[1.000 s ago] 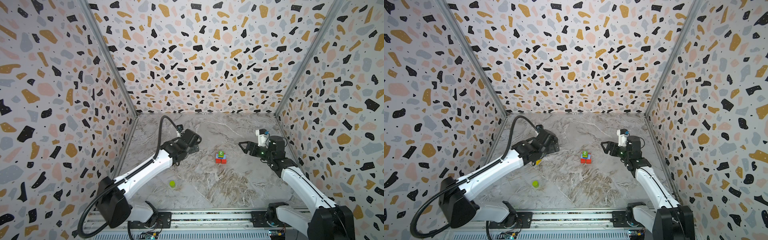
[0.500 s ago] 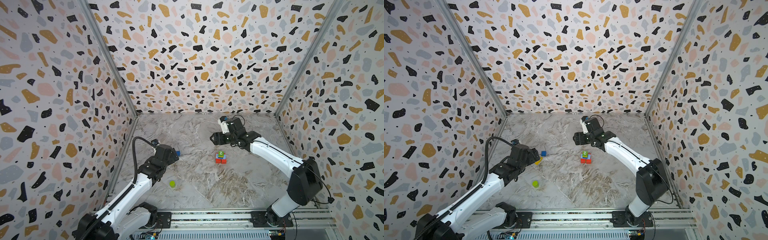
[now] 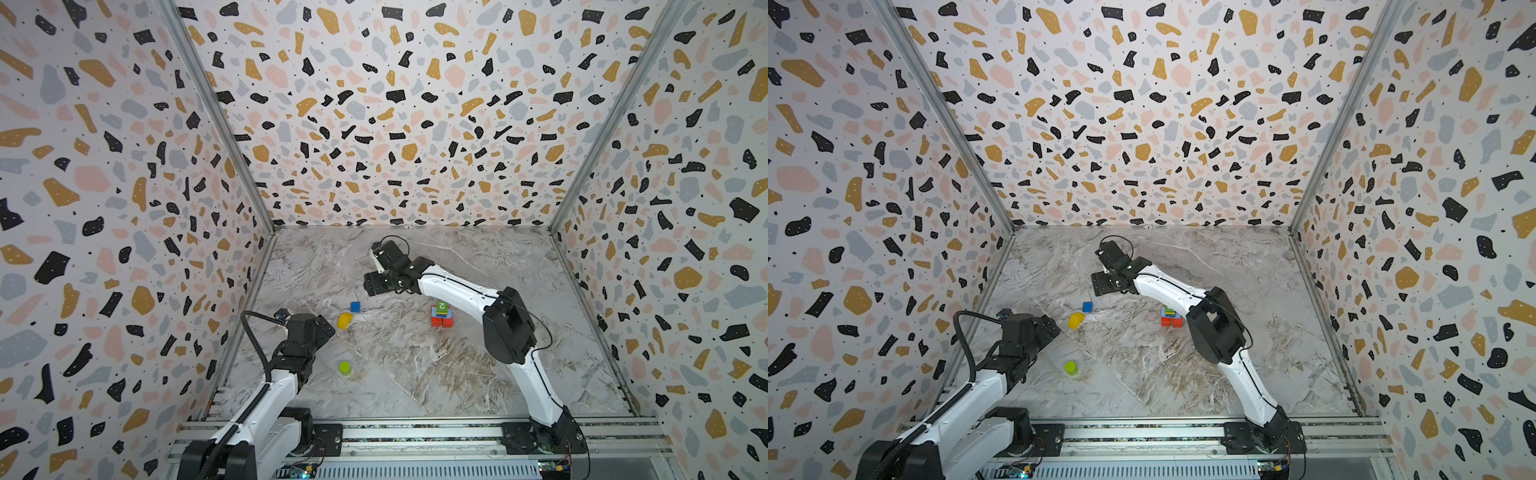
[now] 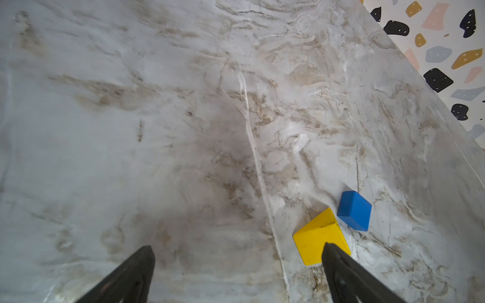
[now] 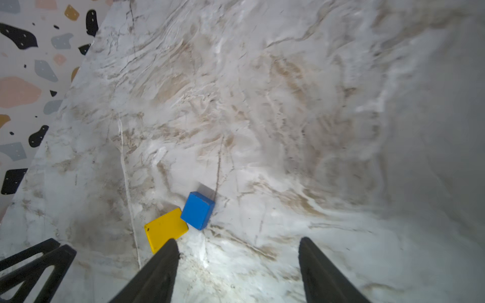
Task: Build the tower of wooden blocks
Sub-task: 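Lower the right gripper over the small blue cube beside the yellow block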
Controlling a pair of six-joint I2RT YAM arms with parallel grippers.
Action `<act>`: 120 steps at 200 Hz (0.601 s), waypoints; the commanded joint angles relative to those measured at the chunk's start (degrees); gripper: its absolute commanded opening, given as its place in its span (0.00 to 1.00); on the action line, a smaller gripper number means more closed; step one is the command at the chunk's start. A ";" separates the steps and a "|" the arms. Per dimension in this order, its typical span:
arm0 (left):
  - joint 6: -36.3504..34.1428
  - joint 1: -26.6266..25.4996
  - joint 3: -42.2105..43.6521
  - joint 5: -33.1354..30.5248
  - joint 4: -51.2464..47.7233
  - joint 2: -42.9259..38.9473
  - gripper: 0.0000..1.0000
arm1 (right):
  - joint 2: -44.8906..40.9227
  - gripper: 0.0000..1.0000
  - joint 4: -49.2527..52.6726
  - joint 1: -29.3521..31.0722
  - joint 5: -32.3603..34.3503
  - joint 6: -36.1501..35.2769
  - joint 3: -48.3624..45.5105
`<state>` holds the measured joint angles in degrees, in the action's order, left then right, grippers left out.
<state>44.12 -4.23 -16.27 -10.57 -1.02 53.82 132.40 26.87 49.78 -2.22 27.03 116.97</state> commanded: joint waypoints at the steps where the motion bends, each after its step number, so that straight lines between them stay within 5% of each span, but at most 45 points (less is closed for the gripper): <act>1: 0.30 0.41 2.02 0.17 7.62 -0.51 1.00 | 2.34 0.74 4.28 1.57 0.64 1.52 5.65; 120: 0.02 0.62 4.67 -1.26 8.89 -3.47 1.00 | 9.93 0.69 0.12 5.38 3.09 3.47 9.20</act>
<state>44.60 -4.10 -11.73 -11.40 5.54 50.74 142.10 27.35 54.59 -0.80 30.00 123.26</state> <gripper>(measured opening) 0.999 0.702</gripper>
